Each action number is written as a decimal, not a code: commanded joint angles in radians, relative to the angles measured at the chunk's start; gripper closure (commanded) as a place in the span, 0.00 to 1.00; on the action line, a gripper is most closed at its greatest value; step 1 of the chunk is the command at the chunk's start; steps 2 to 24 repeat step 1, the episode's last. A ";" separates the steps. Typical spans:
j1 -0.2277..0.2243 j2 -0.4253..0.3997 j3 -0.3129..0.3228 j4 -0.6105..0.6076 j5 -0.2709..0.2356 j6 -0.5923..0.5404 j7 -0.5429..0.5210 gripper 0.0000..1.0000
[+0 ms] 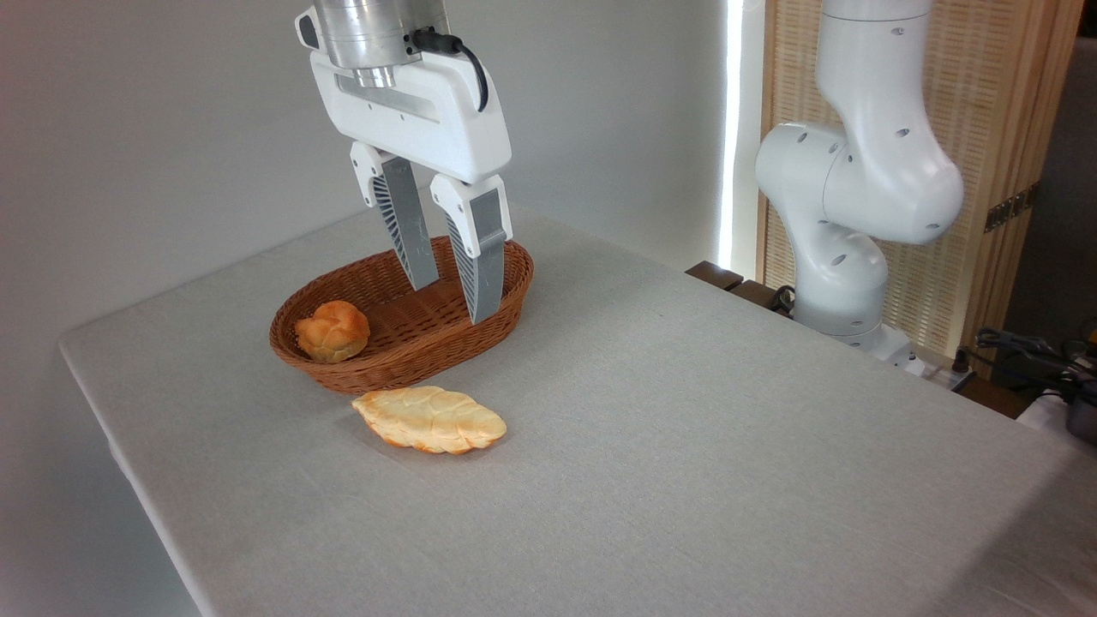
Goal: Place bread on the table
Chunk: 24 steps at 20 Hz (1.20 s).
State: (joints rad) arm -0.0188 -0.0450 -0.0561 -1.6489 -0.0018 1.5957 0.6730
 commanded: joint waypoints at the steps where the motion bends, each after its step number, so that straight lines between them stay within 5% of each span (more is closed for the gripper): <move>1: 0.010 0.008 -0.002 0.026 0.011 -0.026 -0.004 0.00; 24: 0.010 0.008 -0.002 0.026 0.011 -0.026 -0.004 0.00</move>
